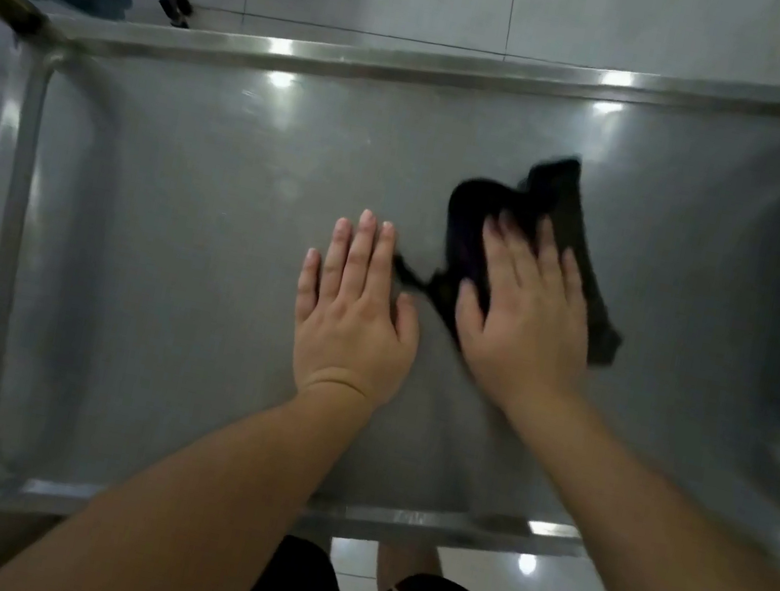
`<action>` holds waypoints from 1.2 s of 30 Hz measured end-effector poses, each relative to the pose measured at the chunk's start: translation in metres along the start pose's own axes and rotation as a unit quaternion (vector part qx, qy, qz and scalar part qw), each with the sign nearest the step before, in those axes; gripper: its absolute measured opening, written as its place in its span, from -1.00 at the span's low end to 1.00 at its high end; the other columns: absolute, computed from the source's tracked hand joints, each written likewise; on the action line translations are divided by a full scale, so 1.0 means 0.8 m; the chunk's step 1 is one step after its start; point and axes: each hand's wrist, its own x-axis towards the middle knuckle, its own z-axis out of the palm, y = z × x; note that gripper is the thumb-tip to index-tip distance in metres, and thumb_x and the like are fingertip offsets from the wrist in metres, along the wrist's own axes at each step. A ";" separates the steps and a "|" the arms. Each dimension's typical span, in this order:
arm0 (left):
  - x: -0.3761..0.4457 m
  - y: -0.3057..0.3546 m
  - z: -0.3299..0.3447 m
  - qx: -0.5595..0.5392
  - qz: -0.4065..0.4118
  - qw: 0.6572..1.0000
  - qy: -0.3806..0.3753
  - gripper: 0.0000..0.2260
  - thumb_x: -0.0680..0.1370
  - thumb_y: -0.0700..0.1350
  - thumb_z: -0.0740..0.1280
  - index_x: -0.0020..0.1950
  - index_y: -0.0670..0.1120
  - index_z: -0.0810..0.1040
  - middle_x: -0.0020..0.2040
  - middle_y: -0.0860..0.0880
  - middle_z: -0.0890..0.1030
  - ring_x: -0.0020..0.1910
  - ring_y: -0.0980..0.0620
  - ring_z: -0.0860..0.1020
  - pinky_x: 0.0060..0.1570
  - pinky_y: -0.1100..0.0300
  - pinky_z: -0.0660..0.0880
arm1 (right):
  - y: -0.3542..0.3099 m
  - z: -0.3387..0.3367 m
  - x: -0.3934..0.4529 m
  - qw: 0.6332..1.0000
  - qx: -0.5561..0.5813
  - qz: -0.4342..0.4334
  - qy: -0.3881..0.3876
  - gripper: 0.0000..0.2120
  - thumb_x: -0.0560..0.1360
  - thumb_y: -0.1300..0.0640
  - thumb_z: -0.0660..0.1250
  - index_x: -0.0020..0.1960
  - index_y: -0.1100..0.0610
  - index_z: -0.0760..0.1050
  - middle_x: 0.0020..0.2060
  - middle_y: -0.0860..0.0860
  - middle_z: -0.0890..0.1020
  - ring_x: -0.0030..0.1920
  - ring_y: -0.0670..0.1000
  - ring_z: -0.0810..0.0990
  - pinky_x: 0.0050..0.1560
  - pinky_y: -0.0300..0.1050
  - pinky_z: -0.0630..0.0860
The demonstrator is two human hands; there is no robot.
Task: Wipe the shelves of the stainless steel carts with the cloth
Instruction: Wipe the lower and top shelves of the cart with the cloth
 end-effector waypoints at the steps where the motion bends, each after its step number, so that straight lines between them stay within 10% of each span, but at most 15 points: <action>1: 0.000 0.000 -0.003 0.001 -0.002 1.000 -0.013 -0.35 0.66 0.12 0.05 0.75 0.01 0.05 0.75 0.04 0.00 0.72 0.04 -0.12 0.67 -0.05 -0.21 | -0.007 0.000 -0.054 1.000 0.000 -0.009 -0.015 -0.38 0.66 -0.11 0.18 0.66 0.09 0.26 0.62 0.04 0.33 0.66 0.16 0.18 0.61 0.24 0.17; 9: 0.001 -0.076 -0.064 -0.087 0.071 0.992 -0.062 -0.42 0.67 0.02 0.20 0.71 0.02 0.22 0.74 0.03 0.11 0.71 0.05 -0.01 0.65 0.08 -0.15 | -0.042 0.002 -0.258 0.990 -0.029 -0.017 -0.139 -0.33 0.66 -0.16 0.13 0.71 0.01 0.11 0.70 -0.10 0.10 0.69 0.11 0.08 0.60 0.22 0.13; 17: -0.030 -0.187 -0.048 0.059 0.113 0.992 -0.018 -0.35 0.68 0.13 0.15 0.74 -0.05 0.14 0.74 -0.08 0.08 0.73 -0.05 -0.01 0.68 -0.10 -0.02 | -0.093 0.016 -0.038 0.999 -0.027 -0.016 -0.041 -0.37 0.64 -0.12 0.17 0.67 0.07 0.25 0.64 0.01 0.31 0.66 0.18 0.19 0.61 0.25 0.16; 26: -0.026 -0.192 -0.040 0.052 0.119 0.991 -0.014 -0.34 0.68 0.15 0.13 0.74 -0.02 0.10 0.75 -0.05 0.03 0.73 -0.02 -0.07 0.68 -0.07 -0.08 | -0.126 0.020 0.243 0.994 -0.013 0.102 -0.042 -0.31 0.64 -0.24 -0.09 0.72 -0.02 0.01 0.71 -0.05 0.05 0.70 0.13 -0.10 0.66 0.23 -0.09; 32: -0.025 -0.192 -0.041 0.034 0.119 0.992 0.003 -0.35 0.66 0.13 0.18 0.73 -0.04 0.17 0.74 -0.07 0.10 0.72 -0.05 0.00 0.68 -0.09 -0.03 | -0.148 0.030 0.088 1.000 -0.003 0.024 -0.015 -0.33 0.62 -0.25 0.11 0.62 0.08 0.34 0.53 0.12 0.46 0.57 0.26 0.33 0.61 0.22 0.15; 36: -0.026 -0.195 -0.036 0.033 0.123 0.992 -0.001 -0.36 0.67 0.14 0.14 0.73 -0.04 0.16 0.74 -0.07 0.09 0.72 -0.05 0.00 0.68 -0.08 -0.06 | -0.174 0.049 -0.096 0.999 -0.016 -0.027 -0.017 -0.31 0.66 -0.27 0.12 0.68 0.04 0.21 0.65 -0.01 0.28 0.67 0.12 0.15 0.62 0.24 0.14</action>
